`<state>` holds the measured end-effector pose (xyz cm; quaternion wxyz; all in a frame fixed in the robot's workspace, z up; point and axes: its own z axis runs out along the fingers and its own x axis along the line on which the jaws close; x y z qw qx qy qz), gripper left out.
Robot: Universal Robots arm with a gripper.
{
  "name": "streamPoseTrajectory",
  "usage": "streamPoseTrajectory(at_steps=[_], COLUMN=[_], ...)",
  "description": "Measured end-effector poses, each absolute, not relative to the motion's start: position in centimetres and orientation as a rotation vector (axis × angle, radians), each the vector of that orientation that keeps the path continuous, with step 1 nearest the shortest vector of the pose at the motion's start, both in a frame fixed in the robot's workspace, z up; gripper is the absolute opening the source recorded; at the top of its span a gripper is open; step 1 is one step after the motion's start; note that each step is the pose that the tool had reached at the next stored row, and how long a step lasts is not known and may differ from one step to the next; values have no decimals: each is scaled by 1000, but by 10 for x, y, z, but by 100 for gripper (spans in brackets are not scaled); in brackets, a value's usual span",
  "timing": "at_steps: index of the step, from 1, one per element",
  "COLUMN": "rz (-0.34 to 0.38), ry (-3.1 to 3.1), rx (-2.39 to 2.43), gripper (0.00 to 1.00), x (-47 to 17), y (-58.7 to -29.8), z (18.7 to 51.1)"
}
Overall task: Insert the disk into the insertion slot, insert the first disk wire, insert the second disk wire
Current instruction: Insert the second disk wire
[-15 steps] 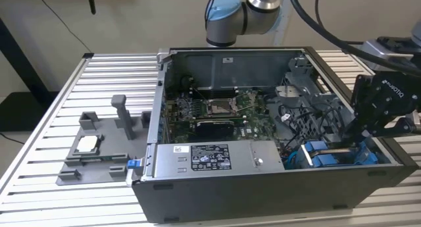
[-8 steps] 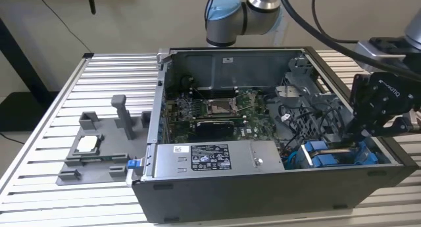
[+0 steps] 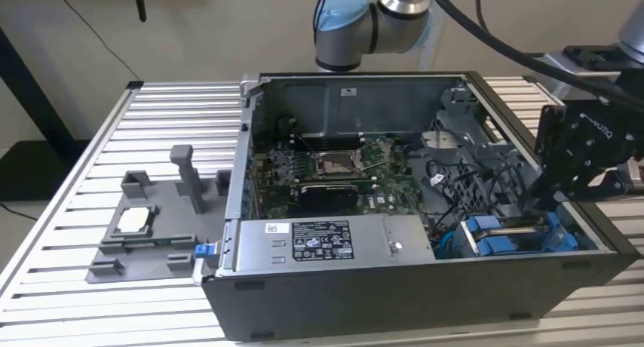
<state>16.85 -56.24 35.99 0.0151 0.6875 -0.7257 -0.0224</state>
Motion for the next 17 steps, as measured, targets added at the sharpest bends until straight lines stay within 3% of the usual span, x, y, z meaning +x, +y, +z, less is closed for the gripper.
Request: streamPoseTrajectory(at_steps=[17], rz=[-8], ry=[-2290], rx=[2168], gripper=[27], x=[150], y=[-556], z=[376])
